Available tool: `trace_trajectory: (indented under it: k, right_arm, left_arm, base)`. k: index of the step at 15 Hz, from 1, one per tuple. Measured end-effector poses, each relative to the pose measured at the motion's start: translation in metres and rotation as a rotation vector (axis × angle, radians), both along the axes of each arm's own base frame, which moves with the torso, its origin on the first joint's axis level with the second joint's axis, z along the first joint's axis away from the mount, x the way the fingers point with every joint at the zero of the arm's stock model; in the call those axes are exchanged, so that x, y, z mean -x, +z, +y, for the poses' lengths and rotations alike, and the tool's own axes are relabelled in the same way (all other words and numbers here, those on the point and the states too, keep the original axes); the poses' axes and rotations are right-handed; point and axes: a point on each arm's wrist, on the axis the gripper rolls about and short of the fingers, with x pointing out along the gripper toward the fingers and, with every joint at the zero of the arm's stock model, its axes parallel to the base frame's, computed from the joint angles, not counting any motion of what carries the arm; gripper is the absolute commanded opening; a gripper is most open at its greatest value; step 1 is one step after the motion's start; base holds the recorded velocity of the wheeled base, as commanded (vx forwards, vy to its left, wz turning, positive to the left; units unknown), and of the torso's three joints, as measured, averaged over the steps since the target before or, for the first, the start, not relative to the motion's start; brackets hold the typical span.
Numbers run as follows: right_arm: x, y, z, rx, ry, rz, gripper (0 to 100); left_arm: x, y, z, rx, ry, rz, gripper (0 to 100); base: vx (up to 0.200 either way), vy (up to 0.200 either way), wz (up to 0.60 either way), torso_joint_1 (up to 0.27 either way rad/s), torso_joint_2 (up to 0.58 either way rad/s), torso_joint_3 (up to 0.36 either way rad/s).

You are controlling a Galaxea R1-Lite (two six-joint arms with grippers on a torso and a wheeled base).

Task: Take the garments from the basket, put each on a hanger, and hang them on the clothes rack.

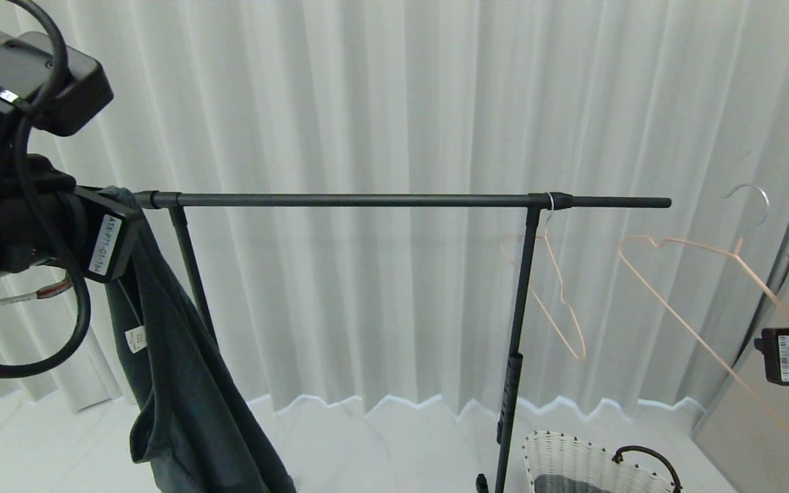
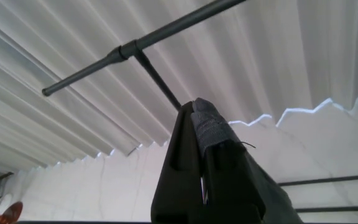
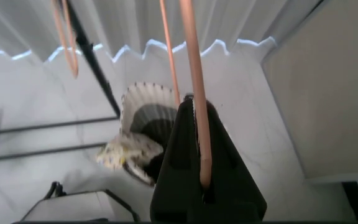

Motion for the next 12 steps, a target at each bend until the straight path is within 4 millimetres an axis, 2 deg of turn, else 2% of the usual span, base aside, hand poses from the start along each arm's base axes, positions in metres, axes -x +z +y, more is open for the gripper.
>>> trace_trajectory:
  k: [5, 12]
  right_arm:
    - [0.022, 0.012, 0.003, -0.011, 0.043, -0.07, 0]
    - [0.041, 0.023, 0.029, -0.04, 0.24, -0.139, 0]
  left_arm:
    - [-0.004, -0.013, -0.002, 0.006, -0.002, -0.014, 0]
    - [-0.006, -0.015, -0.003, 0.016, -0.003, -0.038, 0]
  base:
    - [0.0, 0.0, 0.0, 0.0, 0.0, 0.0]
    - [0.0, 0.2, 0.0, 0.007, 0.01, 0.004]
